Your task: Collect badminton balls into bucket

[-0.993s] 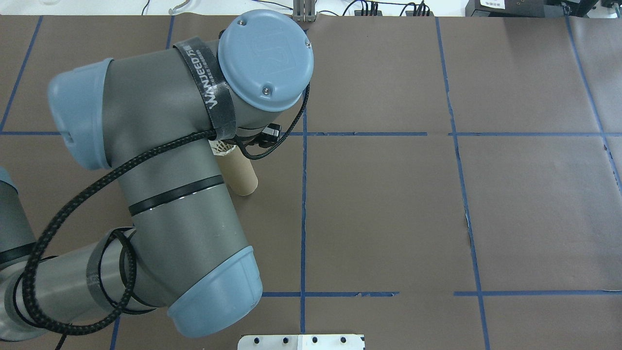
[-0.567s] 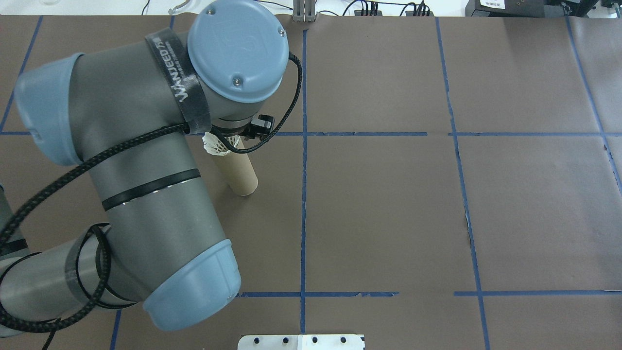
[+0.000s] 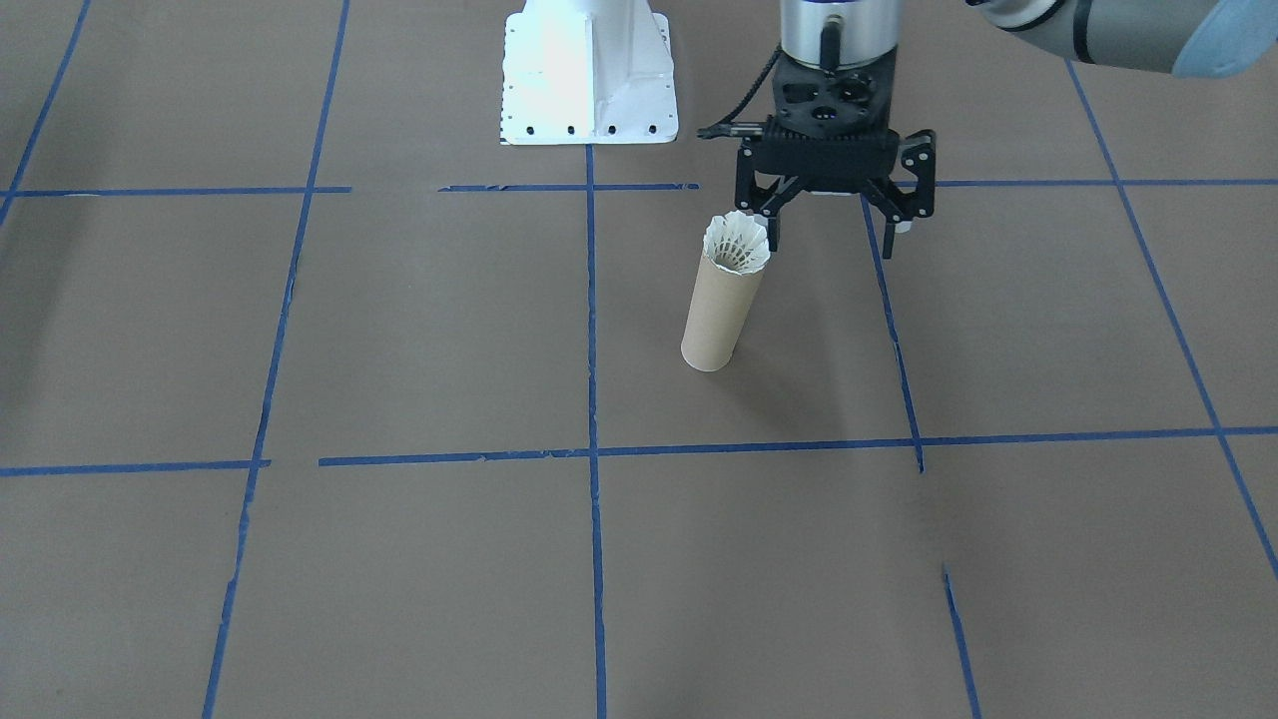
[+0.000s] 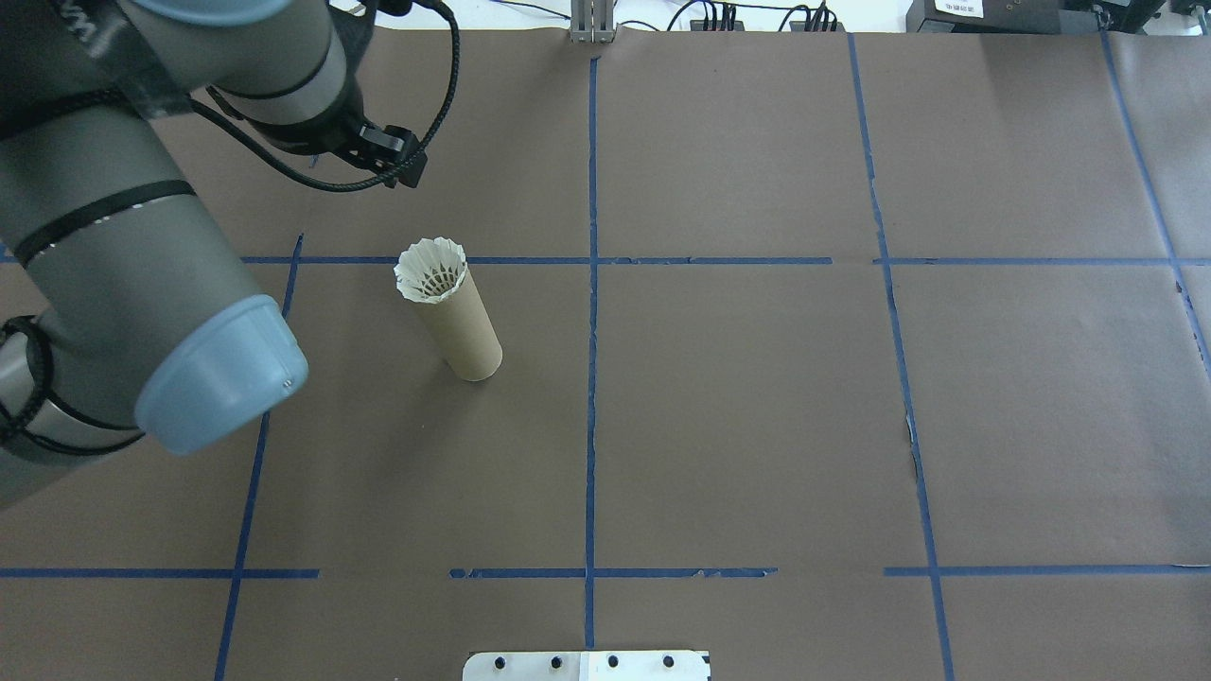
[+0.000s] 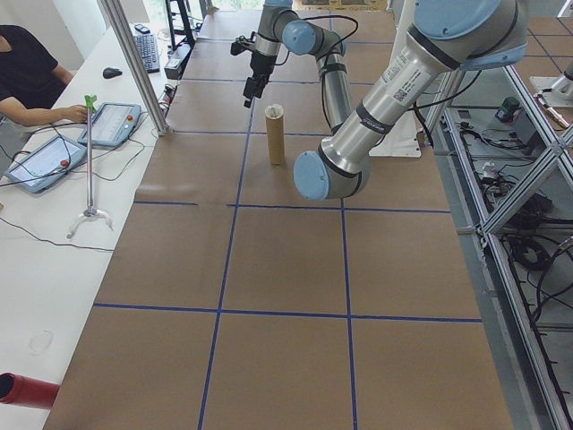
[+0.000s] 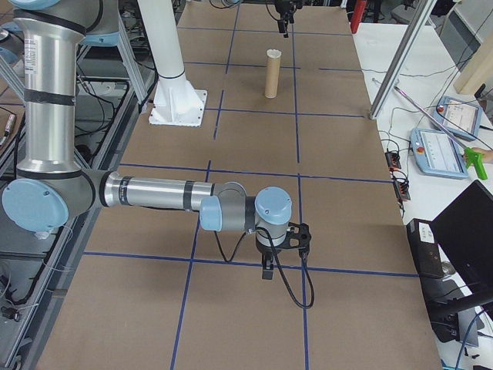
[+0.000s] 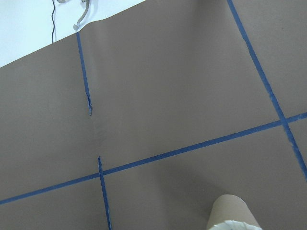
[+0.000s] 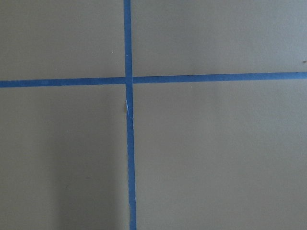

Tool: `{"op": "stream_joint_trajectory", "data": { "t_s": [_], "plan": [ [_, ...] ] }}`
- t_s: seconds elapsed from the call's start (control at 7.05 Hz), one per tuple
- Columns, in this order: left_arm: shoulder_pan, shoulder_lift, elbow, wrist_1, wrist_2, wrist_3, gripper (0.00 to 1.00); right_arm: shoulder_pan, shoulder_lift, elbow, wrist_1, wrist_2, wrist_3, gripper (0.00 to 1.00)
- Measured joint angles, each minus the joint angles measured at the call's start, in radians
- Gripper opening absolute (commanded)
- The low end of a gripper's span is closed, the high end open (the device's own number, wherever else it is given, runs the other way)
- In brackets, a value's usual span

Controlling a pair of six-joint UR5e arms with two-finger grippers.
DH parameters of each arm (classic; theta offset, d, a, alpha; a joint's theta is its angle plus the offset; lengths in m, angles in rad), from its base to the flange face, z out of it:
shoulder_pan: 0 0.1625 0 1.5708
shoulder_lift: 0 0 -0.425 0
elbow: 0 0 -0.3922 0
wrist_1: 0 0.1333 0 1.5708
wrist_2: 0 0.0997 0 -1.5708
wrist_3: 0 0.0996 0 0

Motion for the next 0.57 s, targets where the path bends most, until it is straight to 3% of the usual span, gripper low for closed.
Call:
{"op": "stream_joint_trajectory", "data": {
  "t_s": [0.57],
  "plan": [
    [-0.217,0.264,0.057,-0.374,-0.272,0.113,1.00,0.000,-0.001,0.000,0.000,0.000,0.000,1.00]
  ]
}}
